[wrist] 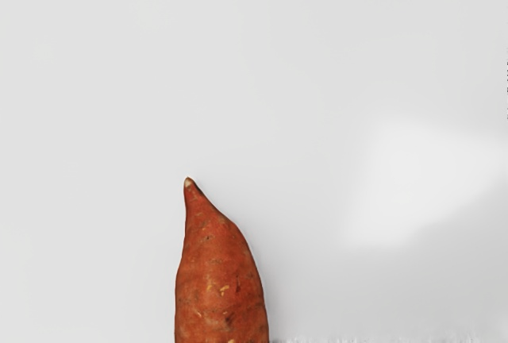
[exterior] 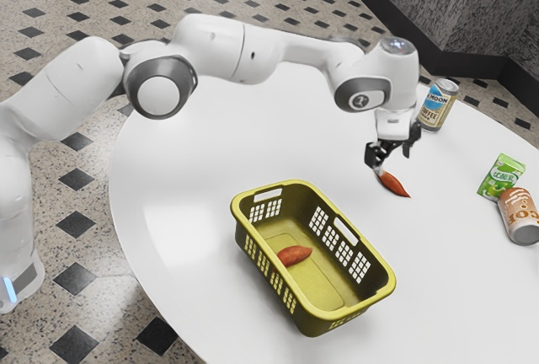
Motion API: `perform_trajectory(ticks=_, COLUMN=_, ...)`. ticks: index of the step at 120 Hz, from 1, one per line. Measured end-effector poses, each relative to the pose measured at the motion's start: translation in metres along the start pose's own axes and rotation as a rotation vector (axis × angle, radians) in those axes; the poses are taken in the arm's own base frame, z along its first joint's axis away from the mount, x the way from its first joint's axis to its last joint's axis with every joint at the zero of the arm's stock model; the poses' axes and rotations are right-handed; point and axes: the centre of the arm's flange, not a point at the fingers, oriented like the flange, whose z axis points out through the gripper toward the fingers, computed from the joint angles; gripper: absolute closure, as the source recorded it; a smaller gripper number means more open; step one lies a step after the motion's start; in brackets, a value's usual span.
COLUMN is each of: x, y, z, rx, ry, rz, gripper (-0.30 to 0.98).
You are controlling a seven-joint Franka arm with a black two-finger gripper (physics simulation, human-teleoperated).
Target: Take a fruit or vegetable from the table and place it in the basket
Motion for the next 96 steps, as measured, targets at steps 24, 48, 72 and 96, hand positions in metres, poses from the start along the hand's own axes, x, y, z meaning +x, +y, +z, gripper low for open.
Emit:
perform_trajectory(ticks=24, x=-0.046, y=-0.008, z=0.008, rx=-0.043, ry=0.023, rz=0.026, gripper=0.01)
perform_trajectory(ticks=48, x=-0.071, y=-0.004, z=0.015, rx=-0.148, ry=0.051, rz=-0.037, gripper=0.0)
perform_trajectory(ticks=72, x=-0.047, y=0.005, z=0.014, rx=-0.185, ry=0.075, rz=0.006, gripper=0.0)
perform_trajectory(ticks=96, x=-0.011, y=0.017, z=0.015, rx=-0.203, ry=0.086, rz=0.068, gripper=0.0)
